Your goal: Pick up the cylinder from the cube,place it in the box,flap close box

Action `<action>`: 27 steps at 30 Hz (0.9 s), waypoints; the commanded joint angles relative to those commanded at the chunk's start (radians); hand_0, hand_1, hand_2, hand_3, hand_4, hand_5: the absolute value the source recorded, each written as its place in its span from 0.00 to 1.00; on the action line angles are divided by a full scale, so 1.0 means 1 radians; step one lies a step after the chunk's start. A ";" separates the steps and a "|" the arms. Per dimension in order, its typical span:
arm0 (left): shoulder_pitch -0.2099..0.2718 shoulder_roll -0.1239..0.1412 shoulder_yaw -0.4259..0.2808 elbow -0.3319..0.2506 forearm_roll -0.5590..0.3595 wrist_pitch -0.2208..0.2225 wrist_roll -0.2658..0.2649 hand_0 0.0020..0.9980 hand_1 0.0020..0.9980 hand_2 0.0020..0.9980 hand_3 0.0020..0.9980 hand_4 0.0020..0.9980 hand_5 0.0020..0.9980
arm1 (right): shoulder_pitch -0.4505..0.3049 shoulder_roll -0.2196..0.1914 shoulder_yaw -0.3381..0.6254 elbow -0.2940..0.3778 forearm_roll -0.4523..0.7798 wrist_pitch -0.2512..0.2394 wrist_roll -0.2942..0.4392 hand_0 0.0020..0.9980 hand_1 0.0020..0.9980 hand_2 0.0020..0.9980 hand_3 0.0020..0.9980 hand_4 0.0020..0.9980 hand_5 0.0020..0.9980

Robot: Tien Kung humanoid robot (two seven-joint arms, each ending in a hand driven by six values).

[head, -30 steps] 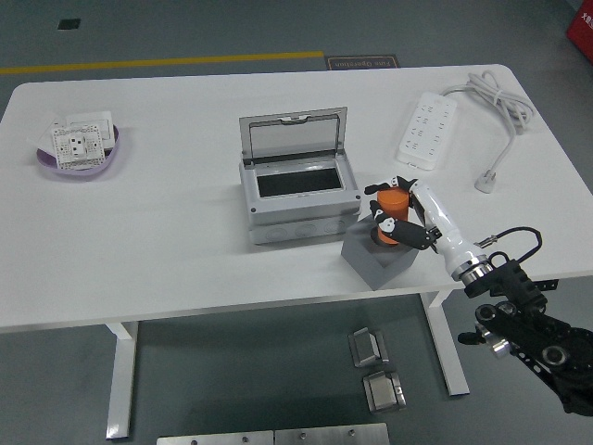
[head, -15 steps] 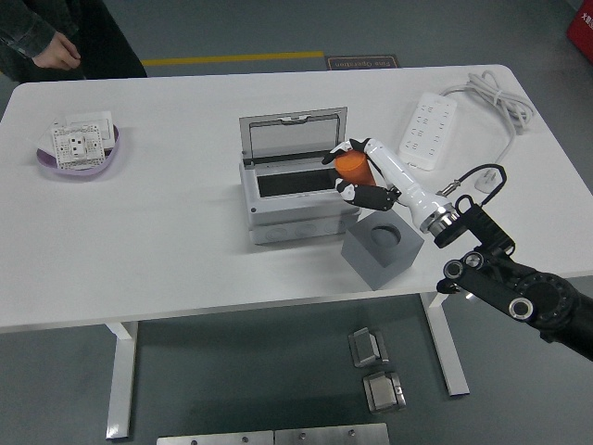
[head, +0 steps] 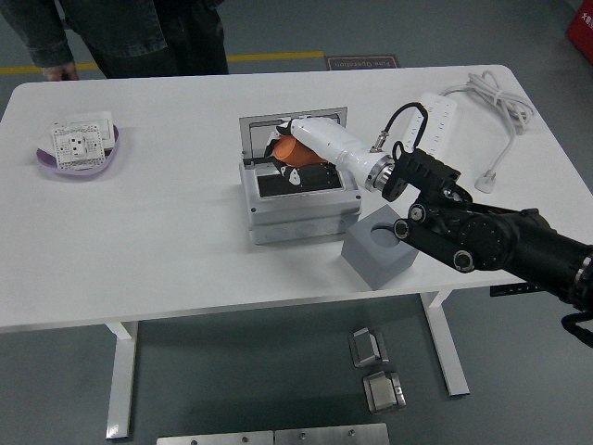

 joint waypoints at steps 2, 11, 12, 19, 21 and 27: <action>-0.004 0.002 0.000 0.000 0.001 0.000 0.000 0.70 0.72 0.61 0.73 0.60 0.26 | 0.025 0.016 -0.043 -0.037 0.023 0.003 0.006 0.51 0.42 0.57 0.45 0.00 0.00; -0.016 0.004 -0.004 0.000 0.008 0.000 0.000 0.70 0.72 0.61 0.73 0.60 0.26 | 0.059 0.065 -0.172 -0.168 0.087 0.037 0.040 0.51 0.42 0.57 0.45 0.00 0.00; -0.017 0.004 -0.005 0.000 0.009 0.000 0.001 0.70 0.72 0.61 0.73 0.60 0.26 | 0.060 0.069 -0.173 -0.179 0.087 0.047 0.044 0.51 0.42 0.57 0.45 0.00 0.00; -0.021 0.004 -0.004 0.001 0.012 0.000 0.000 0.69 0.72 0.61 0.73 0.60 0.25 | 0.063 0.080 -0.178 -0.217 0.087 0.064 0.058 0.56 0.52 0.66 0.69 0.01 0.04; -0.022 0.004 -0.003 0.001 0.011 0.000 0.000 0.69 0.72 0.61 0.73 0.60 0.25 | 0.064 0.081 -0.175 -0.218 0.083 0.066 0.057 0.56 0.52 0.66 0.69 0.01 0.04; -0.024 0.002 0.003 0.000 0.008 0.000 -0.002 0.69 0.72 0.61 0.73 0.60 0.25 | 0.062 0.087 -0.171 -0.220 0.082 0.063 0.057 0.60 0.62 0.80 1.00 0.45 0.07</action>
